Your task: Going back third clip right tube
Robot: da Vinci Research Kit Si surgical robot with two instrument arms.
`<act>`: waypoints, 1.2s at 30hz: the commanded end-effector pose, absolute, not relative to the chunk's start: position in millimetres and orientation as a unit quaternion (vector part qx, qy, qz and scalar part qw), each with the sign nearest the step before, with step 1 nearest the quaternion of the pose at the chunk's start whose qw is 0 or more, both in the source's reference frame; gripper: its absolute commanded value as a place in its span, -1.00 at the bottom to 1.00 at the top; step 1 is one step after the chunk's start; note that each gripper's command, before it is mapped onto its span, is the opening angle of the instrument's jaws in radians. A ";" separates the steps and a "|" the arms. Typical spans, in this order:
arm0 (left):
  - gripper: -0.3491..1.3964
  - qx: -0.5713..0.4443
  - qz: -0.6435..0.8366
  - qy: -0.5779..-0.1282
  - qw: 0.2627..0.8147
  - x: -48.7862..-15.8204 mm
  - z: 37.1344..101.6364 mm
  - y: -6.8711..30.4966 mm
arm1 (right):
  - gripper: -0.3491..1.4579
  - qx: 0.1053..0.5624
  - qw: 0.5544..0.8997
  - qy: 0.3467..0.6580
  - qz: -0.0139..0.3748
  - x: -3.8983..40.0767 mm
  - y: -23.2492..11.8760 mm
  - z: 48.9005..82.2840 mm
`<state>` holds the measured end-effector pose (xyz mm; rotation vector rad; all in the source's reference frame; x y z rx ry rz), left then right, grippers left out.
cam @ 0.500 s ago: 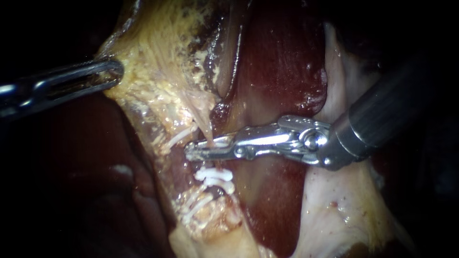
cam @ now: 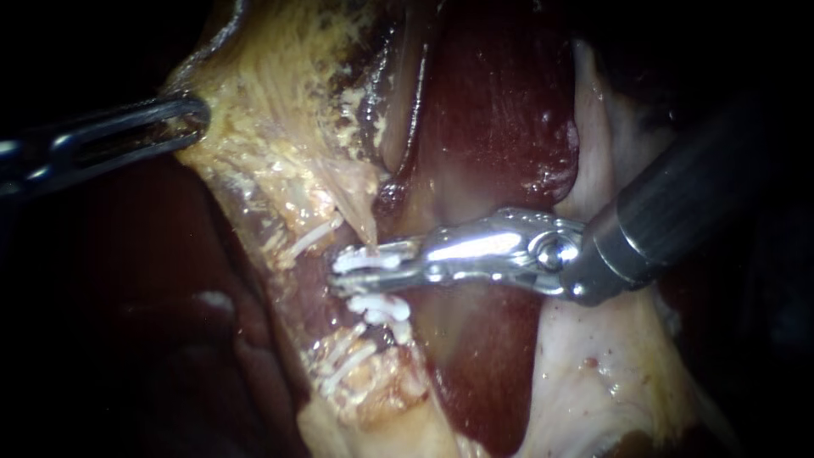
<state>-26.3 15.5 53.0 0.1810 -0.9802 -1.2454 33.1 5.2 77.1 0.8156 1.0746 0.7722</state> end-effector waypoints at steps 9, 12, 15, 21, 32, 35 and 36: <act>-1.00 0.083 -0.559 -0.440 0.698 -26.4 53.0 15.4 | 0.05 0.339 0.727 0.497 0.331 32.4 5.8 78.0; -1.00 0.084 -0.558 -0.440 0.698 -26.4 53.0 15.4 | 0.05 0.329 0.730 0.498 0.332 32.3 5.9 78.1; -1.00 0.084 -0.559 -0.440 0.698 -26.4 53.0 15.4 | 0.05 0.328 0.730 0.498 0.333 32.2 5.9 78.2; -1.00 0.084 -0.558 -0.441 0.698 -26.5 53.0 15.3 | 0.05 0.345 0.715 0.515 0.323 32.8 5.4 78.0; -1.00 0.085 -0.558 -0.441 0.698 -26.6 53.0 15.2 | 0.05 0.370 0.711 0.522 0.292 36.2 2.0 78.1; -1.00 0.086 -0.557 -0.442 0.698 -26.6 53.0 15.2 | 0.05 0.367 0.711 0.522 0.295 35.8 2.5 78.5; -1.00 0.086 -0.557 -0.442 0.698 -26.6 53.1 15.2 | 0.05 0.364 0.712 0.522 0.298 35.7 2.7 78.6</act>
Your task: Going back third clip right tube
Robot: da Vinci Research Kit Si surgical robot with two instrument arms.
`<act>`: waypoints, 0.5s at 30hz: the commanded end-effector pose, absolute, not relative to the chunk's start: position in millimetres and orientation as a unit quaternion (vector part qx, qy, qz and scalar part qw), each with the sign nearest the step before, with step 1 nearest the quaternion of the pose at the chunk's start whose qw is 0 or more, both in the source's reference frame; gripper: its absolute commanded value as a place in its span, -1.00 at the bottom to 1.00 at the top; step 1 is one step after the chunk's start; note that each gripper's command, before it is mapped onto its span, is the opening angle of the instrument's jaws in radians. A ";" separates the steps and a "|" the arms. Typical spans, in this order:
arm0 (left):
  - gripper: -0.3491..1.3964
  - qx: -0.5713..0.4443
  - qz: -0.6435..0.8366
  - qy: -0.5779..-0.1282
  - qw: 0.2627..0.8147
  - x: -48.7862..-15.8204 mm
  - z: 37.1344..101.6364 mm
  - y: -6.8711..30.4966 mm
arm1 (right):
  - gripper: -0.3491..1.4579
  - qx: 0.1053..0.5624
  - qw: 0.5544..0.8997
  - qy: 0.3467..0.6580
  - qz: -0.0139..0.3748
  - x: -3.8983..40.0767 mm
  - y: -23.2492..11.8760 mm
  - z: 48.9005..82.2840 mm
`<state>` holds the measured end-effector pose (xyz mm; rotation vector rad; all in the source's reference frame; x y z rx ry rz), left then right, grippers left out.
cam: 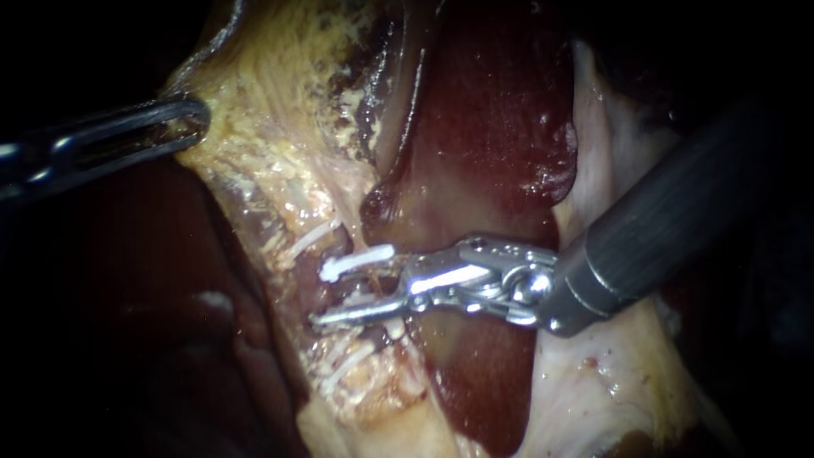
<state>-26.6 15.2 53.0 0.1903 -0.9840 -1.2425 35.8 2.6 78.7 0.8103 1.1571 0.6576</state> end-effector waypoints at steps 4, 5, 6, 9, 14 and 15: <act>-1.00 0.085 -0.557 -0.442 0.698 -26.7 53.1 15.1 | 0.05 0.348 0.716 0.525 0.300 34.9 3.7 79.3; -1.00 0.085 -0.557 -0.442 0.698 -26.7 53.1 15.1 | 0.05 0.344 0.718 0.527 0.297 34.8 3.9 79.4; -1.00 0.085 -0.557 -0.442 0.698 -26.7 53.1 15.1 | 0.05 0.341 0.719 0.528 0.296 34.6 4.1 79.5; -1.00 0.085 -0.557 -0.442 0.698 -26.7 53.1 15.1 | 0.05 0.332 0.724 0.533 0.285 34.0 4.3 79.3; -1.00 0.086 -0.557 -0.442 0.698 -26.6 53.1 15.1 | 0.05 0.307 0.739 0.550 0.240 31.5 5.1 77.8; -1.00 0.086 -0.557 -0.442 0.698 -26.6 53.1 15.1 | 0.05 0.302 0.741 0.554 0.231 31.0 5.4 77.5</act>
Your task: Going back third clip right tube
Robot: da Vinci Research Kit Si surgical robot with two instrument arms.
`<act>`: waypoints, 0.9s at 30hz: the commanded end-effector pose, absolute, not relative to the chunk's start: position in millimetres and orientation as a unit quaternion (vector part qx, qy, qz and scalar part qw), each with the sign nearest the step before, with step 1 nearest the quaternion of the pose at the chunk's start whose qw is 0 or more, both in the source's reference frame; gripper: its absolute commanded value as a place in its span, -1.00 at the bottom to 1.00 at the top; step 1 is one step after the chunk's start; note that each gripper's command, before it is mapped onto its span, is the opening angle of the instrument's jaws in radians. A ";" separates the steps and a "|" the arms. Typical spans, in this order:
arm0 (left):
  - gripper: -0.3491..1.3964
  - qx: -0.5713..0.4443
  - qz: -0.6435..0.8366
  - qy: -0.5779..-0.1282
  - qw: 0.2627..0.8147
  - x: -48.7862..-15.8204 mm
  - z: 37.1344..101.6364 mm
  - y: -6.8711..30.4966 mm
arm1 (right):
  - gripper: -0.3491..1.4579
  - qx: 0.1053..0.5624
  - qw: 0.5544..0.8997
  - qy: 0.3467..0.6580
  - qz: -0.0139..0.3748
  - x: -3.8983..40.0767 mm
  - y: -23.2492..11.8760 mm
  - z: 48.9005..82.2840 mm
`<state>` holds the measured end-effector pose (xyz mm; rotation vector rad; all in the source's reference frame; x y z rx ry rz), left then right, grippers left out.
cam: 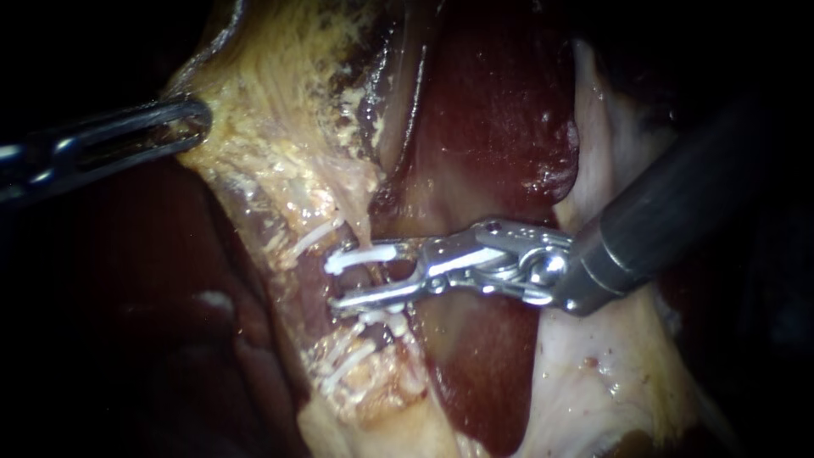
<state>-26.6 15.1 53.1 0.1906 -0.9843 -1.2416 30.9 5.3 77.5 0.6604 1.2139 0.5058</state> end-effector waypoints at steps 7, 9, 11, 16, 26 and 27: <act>-1.00 0.087 -0.556 -0.442 0.698 -26.6 53.2 15.1 | 0.06 0.256 0.758 0.580 0.152 26.2 6.6 75.1; -1.00 0.087 -0.556 -0.442 0.698 -26.6 53.2 15.1 | 0.06 0.246 0.761 0.585 0.134 25.1 7.0 74.3; -1.00 0.087 -0.556 -0.442 0.698 -26.7 53.2 15.1 | 0.06 0.239 0.762 0.589 0.120 24.0 7.3 73.3; -1.00 0.088 -0.555 -0.443 0.698 -26.7 53.4 15.1 | 0.06 0.231 0.762 0.597 0.097 22.3 8.3 70.7; -1.00 0.089 -0.554 -0.444 0.699 -26.8 54.0 14.9 | 0.06 0.225 0.762 0.602 0.080 20.8 8.5 68.1; -1.00 0.087 -0.554 -0.446 0.698 -27.0 54.2 14.7 | 0.06 0.225 0.762 0.602 0.080 20.6 8.5 68.1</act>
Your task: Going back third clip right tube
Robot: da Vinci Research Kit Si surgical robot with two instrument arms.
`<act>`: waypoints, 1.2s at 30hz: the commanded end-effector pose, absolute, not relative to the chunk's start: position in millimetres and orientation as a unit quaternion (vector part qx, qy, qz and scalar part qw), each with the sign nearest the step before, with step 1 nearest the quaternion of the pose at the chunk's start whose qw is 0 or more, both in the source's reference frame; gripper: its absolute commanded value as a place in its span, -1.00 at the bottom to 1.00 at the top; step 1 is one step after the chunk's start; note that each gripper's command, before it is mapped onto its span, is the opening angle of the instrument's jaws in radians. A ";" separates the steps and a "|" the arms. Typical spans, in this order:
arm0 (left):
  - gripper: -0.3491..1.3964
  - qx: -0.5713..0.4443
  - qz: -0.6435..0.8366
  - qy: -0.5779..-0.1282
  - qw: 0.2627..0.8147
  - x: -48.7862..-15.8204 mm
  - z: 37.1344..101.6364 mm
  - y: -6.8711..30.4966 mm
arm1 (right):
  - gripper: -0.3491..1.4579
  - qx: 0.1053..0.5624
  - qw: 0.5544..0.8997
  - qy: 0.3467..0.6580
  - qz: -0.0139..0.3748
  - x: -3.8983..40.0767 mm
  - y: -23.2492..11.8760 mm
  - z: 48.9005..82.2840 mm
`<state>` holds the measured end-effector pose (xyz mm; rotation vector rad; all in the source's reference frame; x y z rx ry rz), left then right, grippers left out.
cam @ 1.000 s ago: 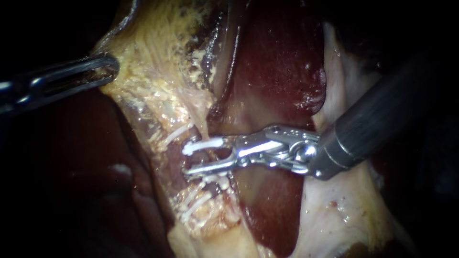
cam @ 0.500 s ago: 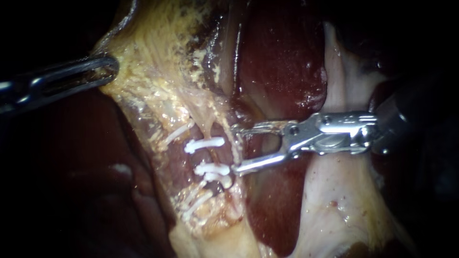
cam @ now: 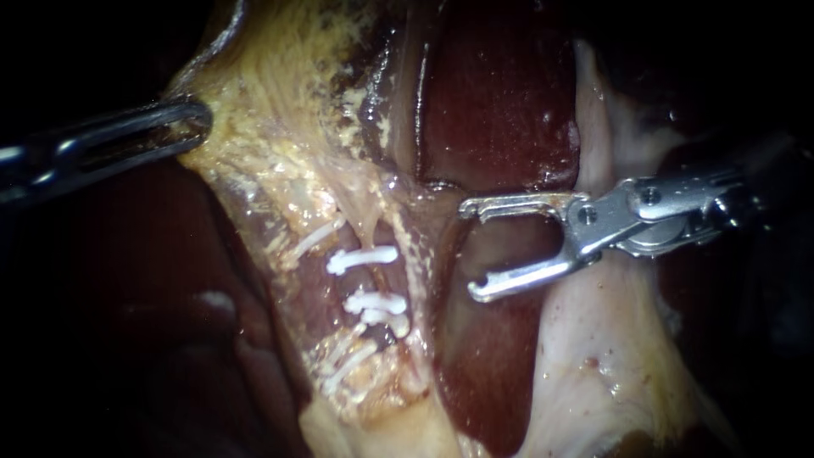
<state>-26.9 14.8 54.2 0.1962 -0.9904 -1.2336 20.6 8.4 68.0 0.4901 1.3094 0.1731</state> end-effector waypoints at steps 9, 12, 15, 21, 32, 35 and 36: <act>-1.00 0.093 -0.548 -0.445 0.703 -28.0 55.9 14.2 | 0.06 0.224 0.755 0.611 0.082 19.5 8.5 68.6; -1.00 0.097 -0.544 -0.443 0.706 -29.1 57.3 14.0 | 0.06 0.224 0.755 0.611 0.082 19.2 8.6 68.5; -1.00 0.100 -0.541 -0.440 0.710 -30.8 58.9 13.9 | 0.06 0.225 0.754 0.612 0.082 19.0 8.5 68.4; -1.00 0.108 -0.536 -0.436 0.715 -34.6 61.4 14.2 | 0.05 0.225 0.754 0.612 0.081 19.0 8.5 68.2; -1.00 0.112 -0.533 -0.437 0.715 -36.4 62.2 14.4 | 0.05 0.224 0.753 0.614 0.080 19.0 8.6 67.6; -1.00 0.112 -0.533 -0.438 0.715 -36.4 62.3 14.3 | 0.05 0.224 0.753 0.614 0.081 19.1 8.7 67.5; -1.00 0.112 -0.533 -0.438 0.715 -36.4 62.3 14.3 | 0.05 0.224 0.753 0.614 0.081 19.1 8.7 67.4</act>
